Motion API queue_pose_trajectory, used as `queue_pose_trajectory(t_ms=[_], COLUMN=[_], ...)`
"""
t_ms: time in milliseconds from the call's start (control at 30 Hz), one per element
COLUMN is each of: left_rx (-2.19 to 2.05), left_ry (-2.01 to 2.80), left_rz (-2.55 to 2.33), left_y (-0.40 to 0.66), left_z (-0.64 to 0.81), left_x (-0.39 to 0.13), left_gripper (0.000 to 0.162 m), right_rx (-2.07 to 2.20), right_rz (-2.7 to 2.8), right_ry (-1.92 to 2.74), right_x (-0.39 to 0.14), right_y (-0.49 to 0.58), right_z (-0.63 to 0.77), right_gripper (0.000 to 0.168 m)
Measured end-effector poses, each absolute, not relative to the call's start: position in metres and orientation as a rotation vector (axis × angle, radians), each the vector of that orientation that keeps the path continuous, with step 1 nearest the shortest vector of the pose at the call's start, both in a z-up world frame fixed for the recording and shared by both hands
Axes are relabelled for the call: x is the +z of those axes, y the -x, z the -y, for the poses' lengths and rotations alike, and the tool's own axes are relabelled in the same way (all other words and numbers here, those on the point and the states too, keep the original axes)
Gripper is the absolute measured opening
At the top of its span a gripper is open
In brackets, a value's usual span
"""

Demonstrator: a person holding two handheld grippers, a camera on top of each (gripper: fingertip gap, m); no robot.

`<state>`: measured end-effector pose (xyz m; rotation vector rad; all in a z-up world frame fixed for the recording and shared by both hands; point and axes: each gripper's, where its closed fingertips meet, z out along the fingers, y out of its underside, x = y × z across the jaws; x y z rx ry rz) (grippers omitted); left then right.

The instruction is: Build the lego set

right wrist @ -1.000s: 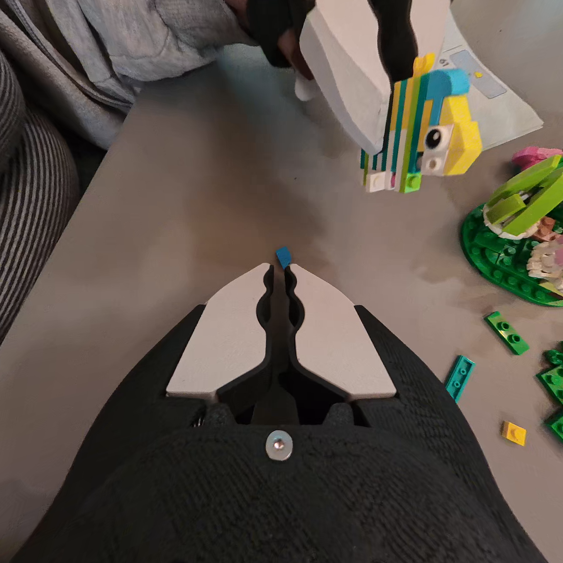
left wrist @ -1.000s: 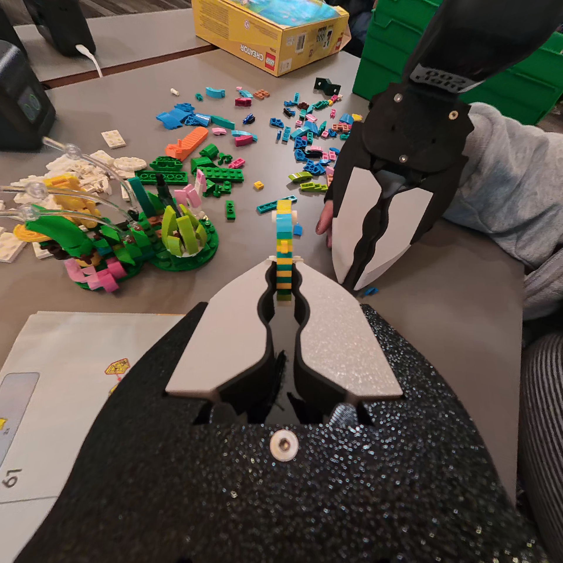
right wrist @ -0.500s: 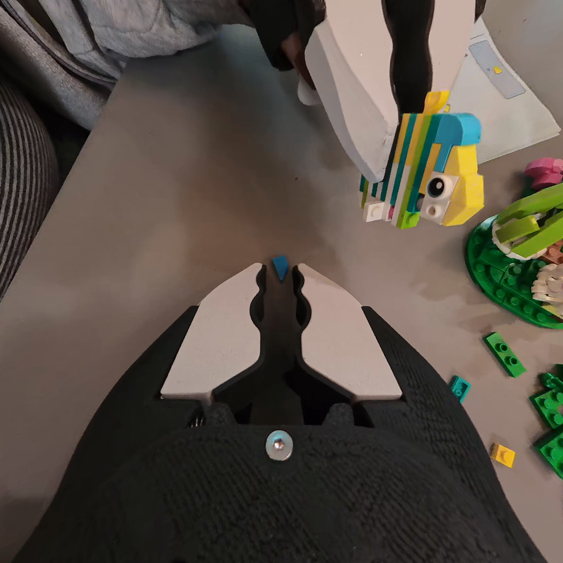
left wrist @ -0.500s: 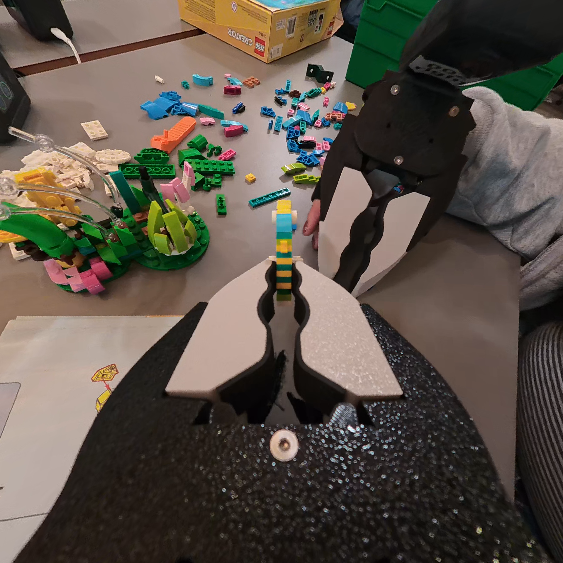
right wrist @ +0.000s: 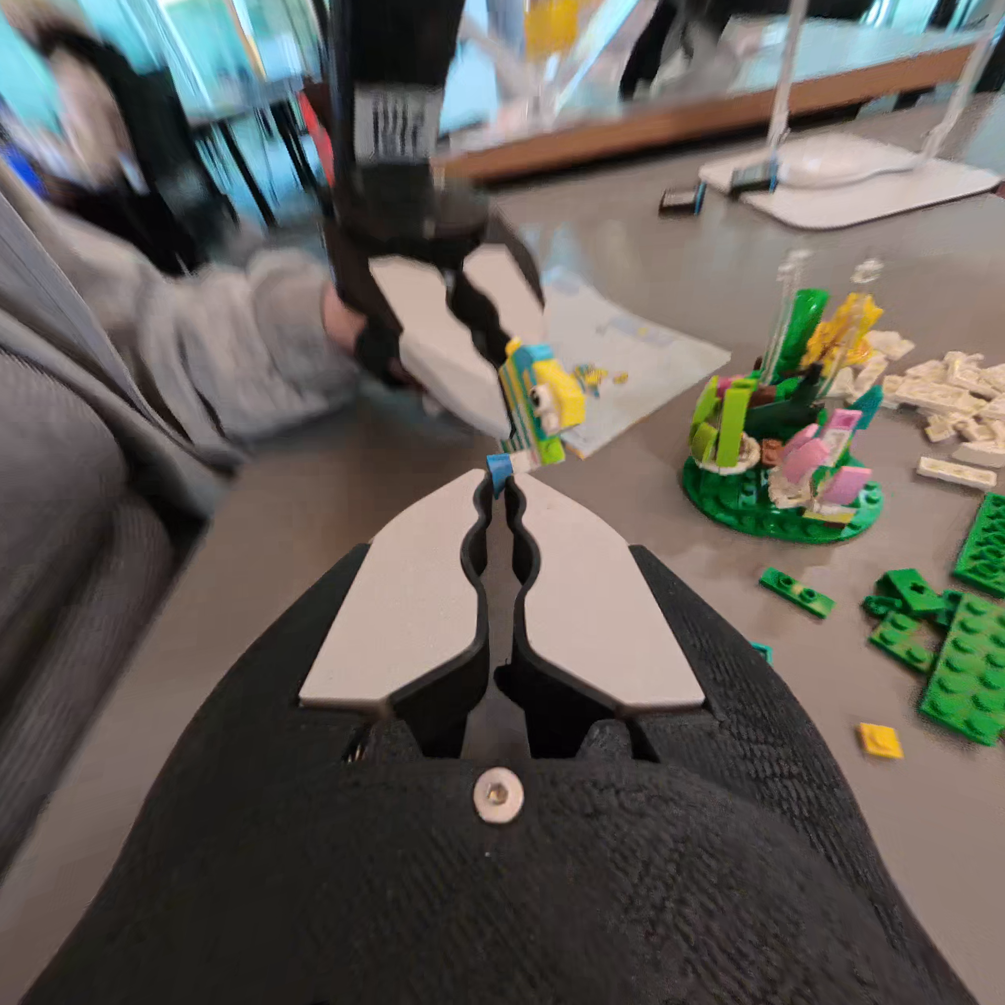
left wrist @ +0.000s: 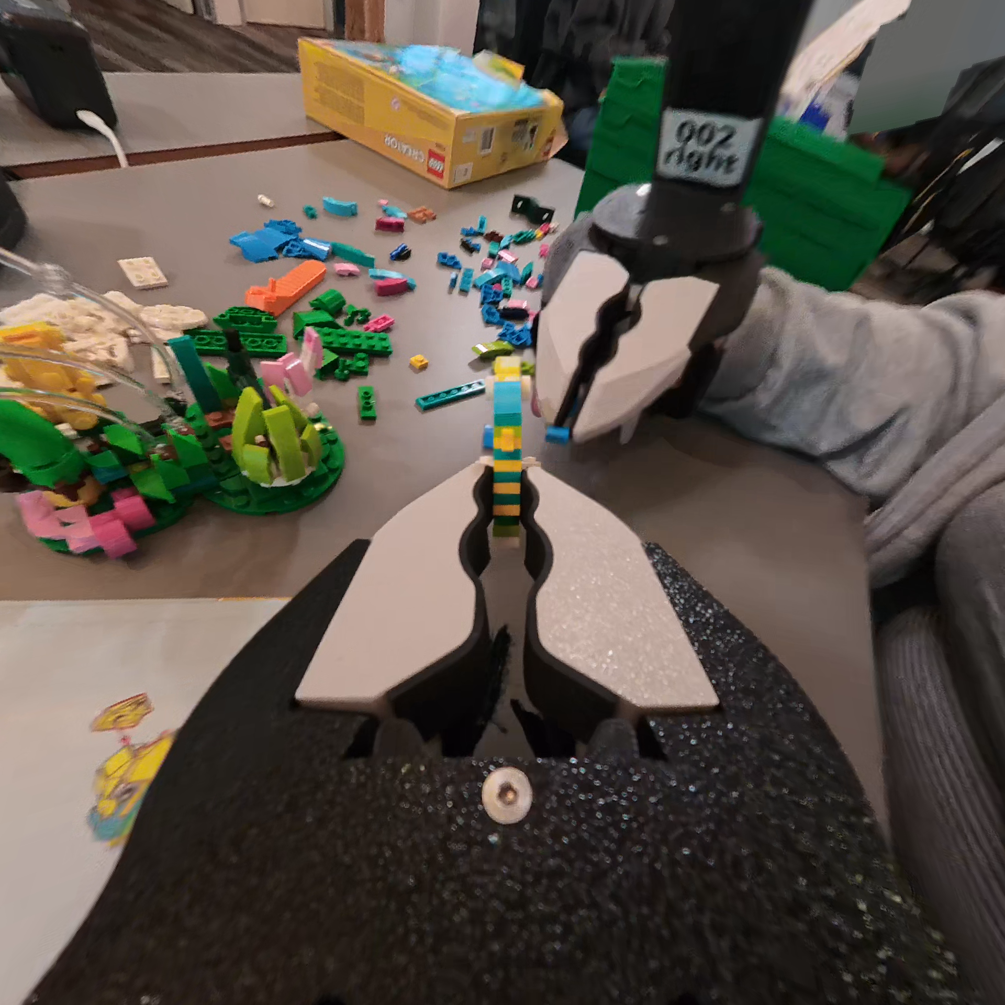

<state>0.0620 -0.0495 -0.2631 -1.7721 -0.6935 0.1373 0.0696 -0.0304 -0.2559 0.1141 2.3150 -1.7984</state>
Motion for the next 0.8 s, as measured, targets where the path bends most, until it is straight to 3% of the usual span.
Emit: queue_pose_trajectory(t_ms=[33,800], left_rx=[0.095,-0.022], left_ry=[1.739,1.824], left_rz=[0.700,0.742], left_y=[-0.063,-0.070], left_z=[0.047,0.037], left_x=[-0.261,-0.277], left_gripper=[0.008,0.008], right_rx=[-1.824,-1.544], right_rz=[-2.239,-2.466], right_ry=[-0.167,-0.154], right_x=[-0.251,-0.281], right_y=[-0.067,-0.074], right_z=[0.029,0.026], right_gripper=[0.003,0.002])
